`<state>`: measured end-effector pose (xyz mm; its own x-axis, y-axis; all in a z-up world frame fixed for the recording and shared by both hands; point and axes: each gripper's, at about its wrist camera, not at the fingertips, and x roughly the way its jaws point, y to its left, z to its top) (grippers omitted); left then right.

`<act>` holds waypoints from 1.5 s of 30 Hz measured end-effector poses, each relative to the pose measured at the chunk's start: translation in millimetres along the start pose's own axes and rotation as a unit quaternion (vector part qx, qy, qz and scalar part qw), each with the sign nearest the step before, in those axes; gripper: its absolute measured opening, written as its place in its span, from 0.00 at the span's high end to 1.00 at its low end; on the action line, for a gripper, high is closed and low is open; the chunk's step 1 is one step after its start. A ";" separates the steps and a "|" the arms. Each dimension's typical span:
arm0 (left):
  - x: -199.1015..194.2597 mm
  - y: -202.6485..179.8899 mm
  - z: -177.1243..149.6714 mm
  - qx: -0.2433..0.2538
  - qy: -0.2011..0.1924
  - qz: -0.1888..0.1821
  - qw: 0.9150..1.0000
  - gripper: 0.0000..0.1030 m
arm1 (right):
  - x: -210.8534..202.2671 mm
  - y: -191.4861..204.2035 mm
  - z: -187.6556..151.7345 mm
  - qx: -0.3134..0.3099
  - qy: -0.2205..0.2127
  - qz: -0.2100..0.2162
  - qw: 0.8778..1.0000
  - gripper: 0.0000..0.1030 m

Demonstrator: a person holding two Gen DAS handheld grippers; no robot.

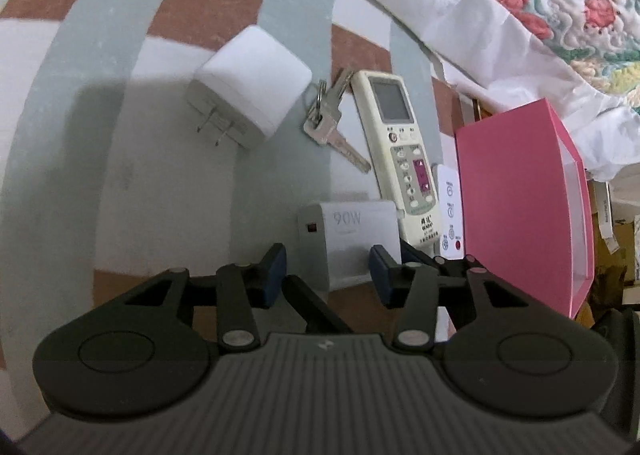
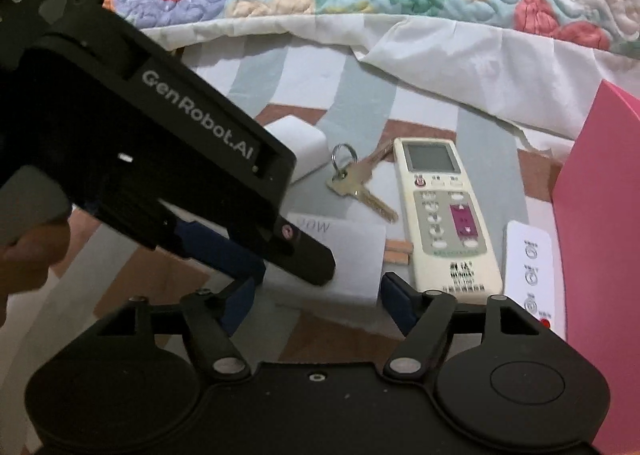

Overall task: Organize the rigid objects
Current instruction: 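Close the left tool on the large white charger, then carry the large white charger with the left tool over the pink box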

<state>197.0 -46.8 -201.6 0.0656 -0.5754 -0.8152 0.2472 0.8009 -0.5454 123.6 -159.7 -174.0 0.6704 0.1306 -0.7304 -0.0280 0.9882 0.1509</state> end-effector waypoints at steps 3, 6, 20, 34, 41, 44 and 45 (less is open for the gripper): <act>-1.9 -4.8 -3.2 0.010 0.004 0.004 1.000 0.60 | -2.6 0.3 2.4 -0.004 0.008 -0.007 1.000 0.37; -7.2 -16.0 -9.1 0.032 0.002 0.018 0.999 0.64 | -8.8 -3.7 3.4 0.013 0.022 0.000 1.000 0.37; -80.9 -99.4 -67.6 0.150 -0.056 0.054 0.986 0.64 | -102.3 16.1 7.1 -0.062 -0.012 -0.012 0.998 0.37; -117.8 -175.0 -73.3 0.203 -0.026 0.013 0.979 0.64 | -185.4 -6.8 27.4 -0.062 -0.022 -0.042 0.997 0.37; -108.2 -226.3 -55.4 0.224 0.000 -0.003 0.975 0.63 | -215.6 -46.7 44.0 -0.024 -0.013 -0.053 0.998 0.38; -98.1 -246.1 -45.7 0.219 0.015 -0.014 0.976 0.63 | -223.2 -67.4 50.5 -0.006 -0.004 -0.066 0.998 0.38; -93.1 -252.9 -41.4 0.217 0.023 -0.019 0.976 0.63 | -225.5 -75.9 52.5 0.002 0.001 -0.070 0.998 0.38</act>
<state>88.3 -188.9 4.3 0.0074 -0.5865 -0.8099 0.6352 0.6283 -0.4492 13.4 -268.4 14.2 0.6658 -0.0090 -0.7461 0.0695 0.9963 0.0501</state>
